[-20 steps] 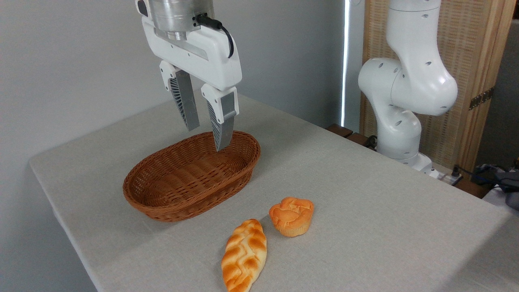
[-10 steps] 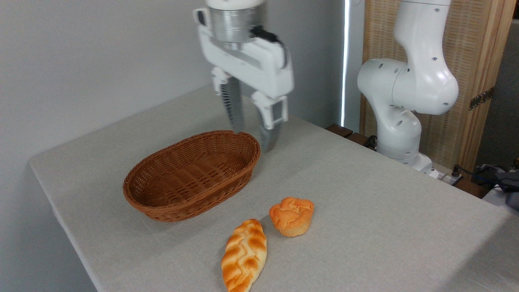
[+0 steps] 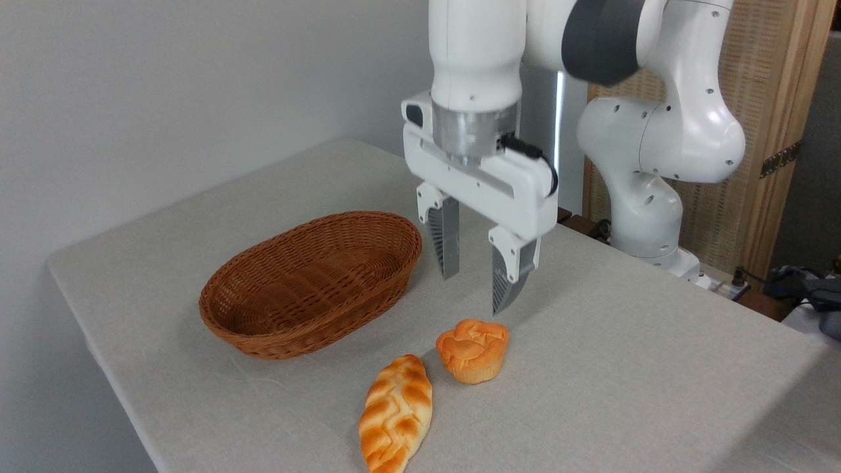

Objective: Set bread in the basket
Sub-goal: 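Lower the open gripper down around the round orange bun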

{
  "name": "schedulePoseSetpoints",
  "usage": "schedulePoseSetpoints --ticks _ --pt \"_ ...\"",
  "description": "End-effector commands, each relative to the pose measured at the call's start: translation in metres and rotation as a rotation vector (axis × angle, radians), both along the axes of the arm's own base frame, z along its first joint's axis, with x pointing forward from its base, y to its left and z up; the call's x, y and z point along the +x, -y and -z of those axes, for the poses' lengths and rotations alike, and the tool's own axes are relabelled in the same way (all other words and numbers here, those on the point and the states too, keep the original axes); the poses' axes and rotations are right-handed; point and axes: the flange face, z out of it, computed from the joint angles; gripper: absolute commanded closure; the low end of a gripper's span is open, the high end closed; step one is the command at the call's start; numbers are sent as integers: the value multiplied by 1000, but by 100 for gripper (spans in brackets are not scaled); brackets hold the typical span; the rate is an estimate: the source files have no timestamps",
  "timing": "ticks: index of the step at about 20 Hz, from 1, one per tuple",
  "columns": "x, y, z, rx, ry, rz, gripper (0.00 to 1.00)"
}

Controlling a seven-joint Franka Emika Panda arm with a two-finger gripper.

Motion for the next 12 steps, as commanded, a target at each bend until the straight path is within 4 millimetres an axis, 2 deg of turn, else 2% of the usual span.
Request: schedulePoseSetpoints --ticks 1,9,12 --pt "2 -3 6 13 26 29 0" --pt "1 -5 46 28 -12 60 0" --pt "2 -5 47 30 -5 59 0"
